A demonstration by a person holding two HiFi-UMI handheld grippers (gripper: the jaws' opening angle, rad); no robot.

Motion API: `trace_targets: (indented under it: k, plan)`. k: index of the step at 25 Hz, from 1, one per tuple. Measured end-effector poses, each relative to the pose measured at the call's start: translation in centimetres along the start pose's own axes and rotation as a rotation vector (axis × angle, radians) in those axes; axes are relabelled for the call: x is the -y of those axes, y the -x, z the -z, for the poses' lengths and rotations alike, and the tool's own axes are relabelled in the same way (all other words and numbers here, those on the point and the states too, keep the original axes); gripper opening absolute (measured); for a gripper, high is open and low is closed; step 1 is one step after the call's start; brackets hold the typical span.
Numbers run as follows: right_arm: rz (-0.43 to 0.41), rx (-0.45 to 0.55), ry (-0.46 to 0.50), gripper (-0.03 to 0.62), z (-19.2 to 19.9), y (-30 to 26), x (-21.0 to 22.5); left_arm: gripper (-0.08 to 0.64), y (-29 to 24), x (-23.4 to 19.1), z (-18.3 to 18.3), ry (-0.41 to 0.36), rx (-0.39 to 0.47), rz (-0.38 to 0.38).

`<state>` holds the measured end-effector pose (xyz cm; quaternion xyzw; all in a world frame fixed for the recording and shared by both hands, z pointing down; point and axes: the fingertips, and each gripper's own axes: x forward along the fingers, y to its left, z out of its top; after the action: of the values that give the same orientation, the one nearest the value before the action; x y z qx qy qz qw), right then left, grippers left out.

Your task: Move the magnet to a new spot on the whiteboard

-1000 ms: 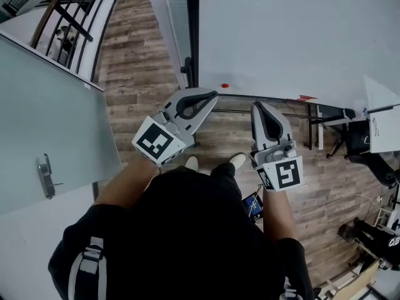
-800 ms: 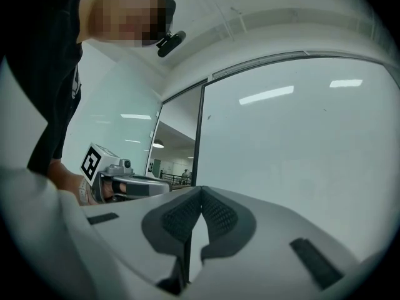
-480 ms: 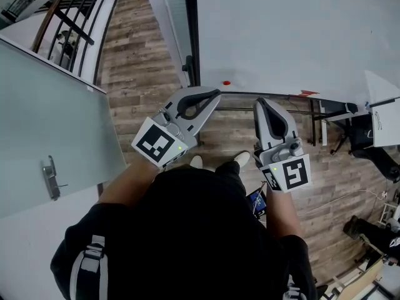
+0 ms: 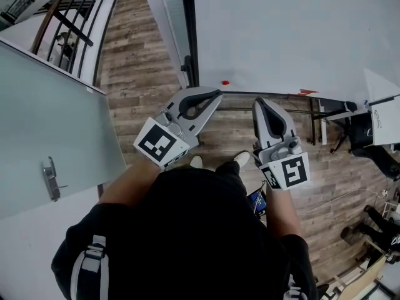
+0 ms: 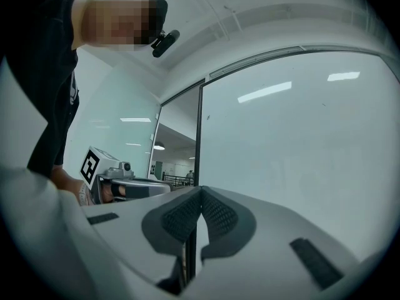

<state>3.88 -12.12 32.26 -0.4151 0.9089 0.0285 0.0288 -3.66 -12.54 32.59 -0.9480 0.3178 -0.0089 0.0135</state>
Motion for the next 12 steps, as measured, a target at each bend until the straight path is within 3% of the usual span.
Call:
trace_targets:
  k: [12]
  plan:
    - [-0.015,0.0,0.007,0.0,-0.06,-0.11,-0.14,0.005,-0.15,0.21,-0.16,-0.014,0.008,0.005]
